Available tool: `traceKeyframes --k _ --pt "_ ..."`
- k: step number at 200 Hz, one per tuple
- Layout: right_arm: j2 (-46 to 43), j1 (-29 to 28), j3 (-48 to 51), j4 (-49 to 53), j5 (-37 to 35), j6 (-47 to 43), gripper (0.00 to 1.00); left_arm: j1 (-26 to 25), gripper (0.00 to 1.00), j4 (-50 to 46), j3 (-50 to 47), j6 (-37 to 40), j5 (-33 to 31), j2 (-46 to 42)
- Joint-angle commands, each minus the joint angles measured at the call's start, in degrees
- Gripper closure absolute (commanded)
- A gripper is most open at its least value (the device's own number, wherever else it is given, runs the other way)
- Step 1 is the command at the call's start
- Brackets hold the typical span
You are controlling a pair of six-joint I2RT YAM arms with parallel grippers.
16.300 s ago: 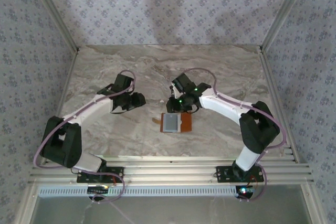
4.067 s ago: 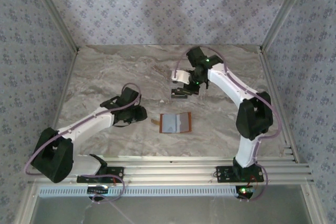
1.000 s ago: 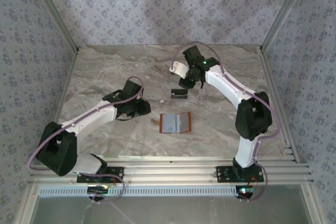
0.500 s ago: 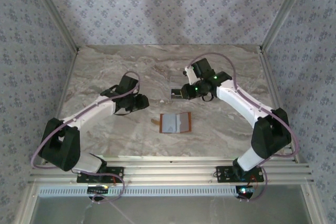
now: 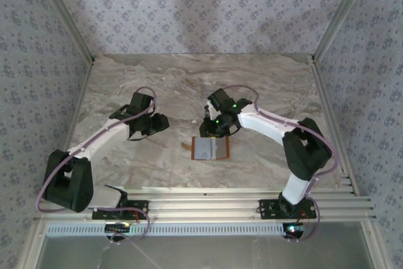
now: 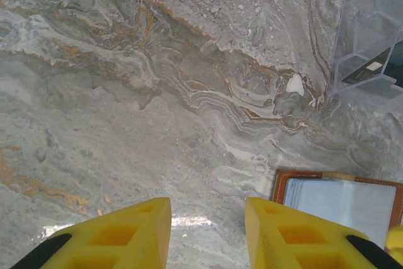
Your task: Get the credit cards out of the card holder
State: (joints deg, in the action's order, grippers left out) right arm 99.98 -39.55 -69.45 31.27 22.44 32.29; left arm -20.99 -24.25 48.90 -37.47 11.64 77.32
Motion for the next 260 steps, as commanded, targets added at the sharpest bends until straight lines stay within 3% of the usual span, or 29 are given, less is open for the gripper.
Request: traceKeyframes --k 1,127,260 --pt "2.8 -1.51 -2.69 -0.48 1.01 3.3 0.71 0.45 0.63 -0.89 -1.43 1.31 1.19 -2.75" --pt "10.93 -5.54 -4.76 -1.67 0.41 6.71 0.67 0.68 0.63 -0.17 -3.99 1.49 1.63 -4.28" --pt "8.75 -5.78 -3.39 7.45 -9.23 4.23 0.64 -1.71 0.63 -1.85 -0.06 1.29 0.17 -2.08"
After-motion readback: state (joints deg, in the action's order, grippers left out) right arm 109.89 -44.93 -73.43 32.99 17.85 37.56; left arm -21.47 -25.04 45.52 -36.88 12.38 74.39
